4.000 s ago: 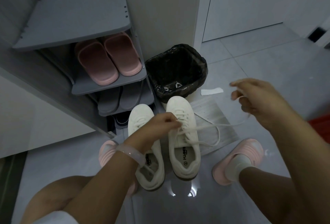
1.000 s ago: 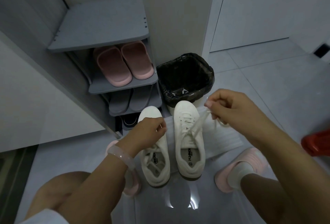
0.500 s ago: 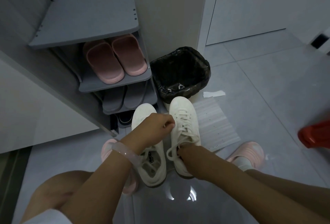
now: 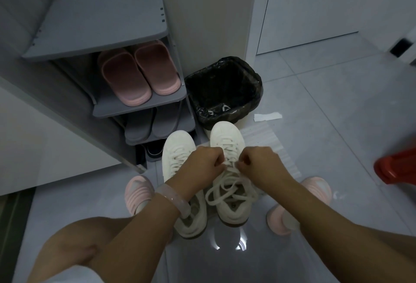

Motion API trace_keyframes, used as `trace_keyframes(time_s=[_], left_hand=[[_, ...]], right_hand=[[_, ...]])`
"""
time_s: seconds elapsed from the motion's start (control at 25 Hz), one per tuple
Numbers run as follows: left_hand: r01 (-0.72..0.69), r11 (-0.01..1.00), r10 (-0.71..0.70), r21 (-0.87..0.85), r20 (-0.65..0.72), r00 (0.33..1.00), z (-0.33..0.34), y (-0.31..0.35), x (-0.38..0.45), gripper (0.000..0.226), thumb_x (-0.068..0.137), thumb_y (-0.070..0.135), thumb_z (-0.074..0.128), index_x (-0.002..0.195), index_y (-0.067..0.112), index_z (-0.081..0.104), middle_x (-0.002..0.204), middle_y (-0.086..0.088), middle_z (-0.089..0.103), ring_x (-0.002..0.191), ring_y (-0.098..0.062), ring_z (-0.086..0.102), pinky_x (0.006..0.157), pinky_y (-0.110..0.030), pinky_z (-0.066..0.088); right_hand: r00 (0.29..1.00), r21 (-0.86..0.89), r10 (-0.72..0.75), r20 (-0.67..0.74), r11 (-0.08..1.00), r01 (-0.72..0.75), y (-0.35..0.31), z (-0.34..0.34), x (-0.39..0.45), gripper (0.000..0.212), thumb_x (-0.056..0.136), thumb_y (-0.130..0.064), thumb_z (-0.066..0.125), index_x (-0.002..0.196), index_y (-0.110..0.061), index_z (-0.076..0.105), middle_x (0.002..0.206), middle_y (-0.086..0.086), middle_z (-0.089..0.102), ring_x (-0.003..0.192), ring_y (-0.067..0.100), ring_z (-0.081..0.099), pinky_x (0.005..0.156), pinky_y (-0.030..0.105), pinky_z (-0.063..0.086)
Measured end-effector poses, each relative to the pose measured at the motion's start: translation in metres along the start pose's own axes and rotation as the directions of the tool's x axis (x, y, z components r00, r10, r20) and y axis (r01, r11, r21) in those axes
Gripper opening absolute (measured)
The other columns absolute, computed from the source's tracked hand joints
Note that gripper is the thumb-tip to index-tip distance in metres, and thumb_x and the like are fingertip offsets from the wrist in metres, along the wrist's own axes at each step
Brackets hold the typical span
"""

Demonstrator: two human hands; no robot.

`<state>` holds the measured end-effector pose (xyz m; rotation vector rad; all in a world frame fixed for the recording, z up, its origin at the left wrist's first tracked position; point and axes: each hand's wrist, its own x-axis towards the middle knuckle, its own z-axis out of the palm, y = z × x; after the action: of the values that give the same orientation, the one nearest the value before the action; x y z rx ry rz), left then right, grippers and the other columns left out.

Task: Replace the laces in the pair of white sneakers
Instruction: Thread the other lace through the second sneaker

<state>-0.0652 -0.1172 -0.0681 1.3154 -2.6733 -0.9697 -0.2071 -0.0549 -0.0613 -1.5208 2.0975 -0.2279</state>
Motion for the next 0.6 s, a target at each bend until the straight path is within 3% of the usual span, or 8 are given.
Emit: trace_keyframes(time_s=[0.08, 0.24, 0.4, 0.52, 0.6], left_hand=[[-0.009, 1.000, 0.009, -0.009, -0.011, 1.000, 0.001, -0.001, 0.000, 0.012, 0.087, 0.014, 0.056, 0.091, 0.004, 0.061, 0.090, -0.011, 0.065, 0.083, -0.019, 0.056, 0.076, -0.031, 0.045], [-0.004, 0.999, 0.004, -0.038, -0.009, 1.000, 0.004, -0.003, 0.002, 0.008, 0.091, 0.012, 0.049, 0.085, 0.009, 0.053, 0.090, -0.012, 0.063, 0.084, -0.024, 0.058, 0.075, -0.036, 0.046], [0.035, 0.996, -0.036, -0.085, -0.004, 0.999, 0.007, -0.005, 0.004, 0.014, 0.095, 0.012, 0.043, 0.082, 0.016, 0.040, 0.088, -0.015, 0.062, 0.080, -0.029, 0.061, 0.076, -0.048, 0.049], [0.045, 0.991, -0.048, -0.128, -0.026, 0.999, 0.006, -0.003, 0.006, 0.011, 0.095, 0.013, 0.043, 0.084, 0.013, 0.043, 0.086, -0.015, 0.063, 0.077, -0.029, 0.063, 0.075, -0.045, 0.050], [0.086, 0.968, -0.100, -0.237, -0.048, 0.994, 0.006, -0.004, 0.007, 0.010, 0.095, 0.013, 0.044, 0.087, 0.011, 0.050, 0.081, -0.012, 0.064, 0.073, -0.026, 0.065, 0.072, -0.038, 0.052]], right_hand=[[0.999, -0.035, -0.015, 0.040, 0.999, 0.016, -0.003, 0.011, 0.000, 0.019, 0.092, -0.025, 0.049, 0.095, -0.008, 0.058, 0.092, 0.006, 0.061, 0.078, 0.018, 0.055, 0.066, 0.026, 0.044], [0.995, -0.142, -0.094, -0.046, 0.986, 0.086, -0.005, 0.021, 0.002, 0.018, 0.095, -0.014, 0.039, 0.077, -0.014, 0.035, 0.070, -0.003, 0.037, 0.070, 0.019, 0.044, 0.051, 0.024, 0.029], [0.991, -0.182, -0.129, -0.037, 0.976, 0.120, -0.003, 0.021, 0.006, 0.004, 0.095, -0.012, 0.036, 0.096, -0.016, 0.035, 0.063, -0.003, 0.032, 0.065, 0.022, 0.044, 0.045, 0.024, 0.024], [0.989, -0.088, -0.137, -0.060, 0.987, 0.131, 0.002, 0.014, 0.007, 0.010, 0.095, -0.019, 0.040, 0.090, -0.011, 0.042, 0.069, 0.005, 0.049, 0.067, 0.025, 0.052, 0.051, 0.026, 0.035], [0.995, 0.089, -0.074, -0.068, 0.993, 0.080, 0.008, 0.008, 0.009, 0.018, 0.094, -0.023, 0.045, 0.095, -0.009, 0.057, 0.080, 0.008, 0.064, 0.074, 0.024, 0.061, 0.067, 0.032, 0.050]])
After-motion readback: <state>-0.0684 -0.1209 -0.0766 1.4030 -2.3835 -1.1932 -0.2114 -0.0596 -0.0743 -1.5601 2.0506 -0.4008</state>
